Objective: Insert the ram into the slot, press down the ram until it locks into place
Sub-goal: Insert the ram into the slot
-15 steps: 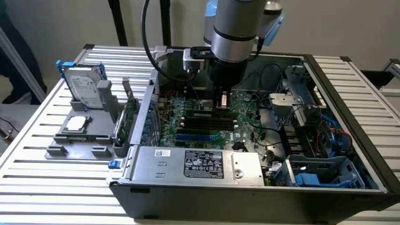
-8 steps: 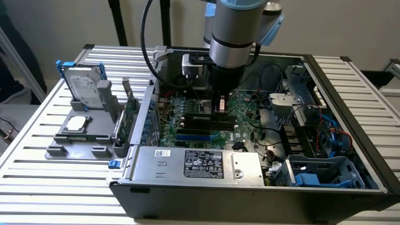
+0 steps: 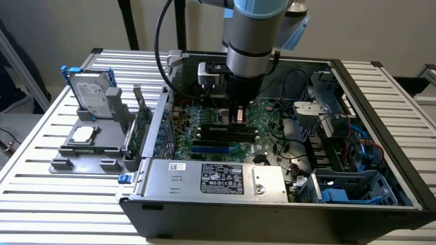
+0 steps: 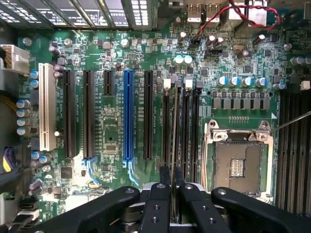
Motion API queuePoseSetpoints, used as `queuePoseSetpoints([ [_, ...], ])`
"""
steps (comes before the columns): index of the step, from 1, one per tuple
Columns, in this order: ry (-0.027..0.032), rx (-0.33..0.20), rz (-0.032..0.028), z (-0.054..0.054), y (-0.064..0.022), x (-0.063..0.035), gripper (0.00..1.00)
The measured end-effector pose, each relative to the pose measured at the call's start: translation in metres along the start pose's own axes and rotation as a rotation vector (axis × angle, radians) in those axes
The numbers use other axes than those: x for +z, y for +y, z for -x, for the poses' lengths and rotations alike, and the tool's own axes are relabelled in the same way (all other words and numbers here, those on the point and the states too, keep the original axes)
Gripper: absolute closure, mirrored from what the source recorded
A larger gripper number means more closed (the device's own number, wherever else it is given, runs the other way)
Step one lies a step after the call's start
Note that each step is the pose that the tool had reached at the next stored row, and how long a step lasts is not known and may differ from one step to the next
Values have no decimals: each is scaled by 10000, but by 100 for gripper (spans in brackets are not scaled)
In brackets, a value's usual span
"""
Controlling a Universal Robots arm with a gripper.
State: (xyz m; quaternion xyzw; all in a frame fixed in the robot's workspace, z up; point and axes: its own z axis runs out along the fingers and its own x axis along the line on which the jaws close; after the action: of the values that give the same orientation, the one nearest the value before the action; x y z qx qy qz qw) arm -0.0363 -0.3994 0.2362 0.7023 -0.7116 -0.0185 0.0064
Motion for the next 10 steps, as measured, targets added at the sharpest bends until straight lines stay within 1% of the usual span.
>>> queuePoseSetpoints([
  [4,13,0,-1,-1,-2,59,86],
  [8,45,-6,8,-1,-9,65,86],
  [10,48,-13,18,-1,-13,66,86],
])
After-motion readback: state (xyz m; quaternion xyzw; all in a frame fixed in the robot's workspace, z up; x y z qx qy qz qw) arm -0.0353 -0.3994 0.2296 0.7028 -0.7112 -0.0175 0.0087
